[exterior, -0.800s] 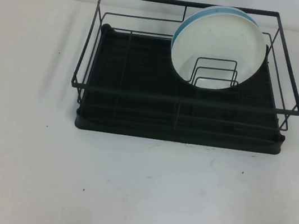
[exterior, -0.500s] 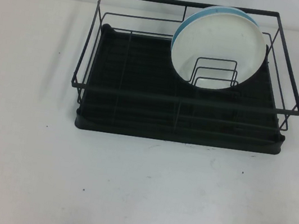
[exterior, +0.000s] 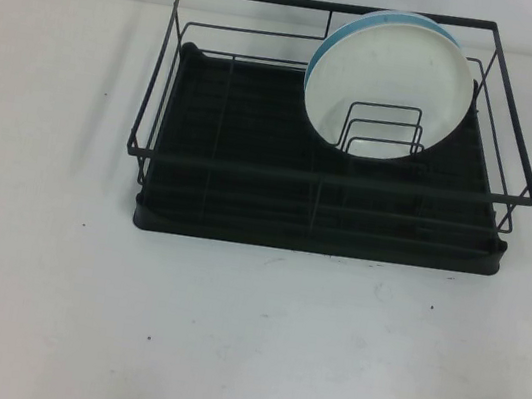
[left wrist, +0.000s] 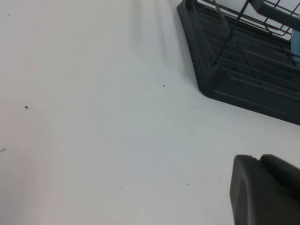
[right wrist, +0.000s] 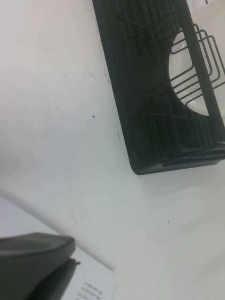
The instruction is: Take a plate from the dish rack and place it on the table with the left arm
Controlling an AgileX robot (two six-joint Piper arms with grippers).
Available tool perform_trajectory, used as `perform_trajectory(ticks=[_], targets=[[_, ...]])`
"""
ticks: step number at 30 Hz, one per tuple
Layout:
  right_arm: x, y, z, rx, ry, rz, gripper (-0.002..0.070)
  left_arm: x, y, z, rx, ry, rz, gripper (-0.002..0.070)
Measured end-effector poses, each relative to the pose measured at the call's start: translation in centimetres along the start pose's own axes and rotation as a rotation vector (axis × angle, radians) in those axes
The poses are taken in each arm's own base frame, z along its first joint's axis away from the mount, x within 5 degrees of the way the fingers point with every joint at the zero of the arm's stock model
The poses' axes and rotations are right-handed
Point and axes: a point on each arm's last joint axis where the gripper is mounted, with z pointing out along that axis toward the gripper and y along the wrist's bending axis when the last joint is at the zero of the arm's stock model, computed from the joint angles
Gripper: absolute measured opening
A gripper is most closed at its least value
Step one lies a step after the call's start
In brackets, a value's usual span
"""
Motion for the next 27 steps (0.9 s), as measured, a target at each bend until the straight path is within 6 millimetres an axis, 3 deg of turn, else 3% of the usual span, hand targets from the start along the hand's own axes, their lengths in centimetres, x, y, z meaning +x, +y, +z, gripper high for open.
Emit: perform_trajectory(ticks=[6, 13, 23, 25, 27], targets=[[0.0, 0.0, 0.0, 0.0, 0.0, 0.0, -0.0018, -0.2, -0.2, 0.0, 0.019, -0.021, -0.041, -0.0004], [0.0, 0.0, 0.0, 0.0, 0.0, 0.0, -0.0018, -1.2, -0.9, -0.1, 0.121, -0.115, -0.362, -0.0004], [0.0, 0.0, 0.0, 0.0, 0.0, 0.0, -0.0018, -2.0, -1.0, -0.3, 0.164, -0.185, -0.512, -0.0004], [0.0, 0.0, 0.0, 0.0, 0.0, 0.0, -0.0018, -2.3, -1.3, -0.5, 0.171, -0.157, -0.484, -0.0004], [0.0, 0.0, 0.0, 0.0, 0.0, 0.0, -0.0018, -4.1, -2.2, -1.5, 0.188, -0.144, -0.366, -0.0004]])
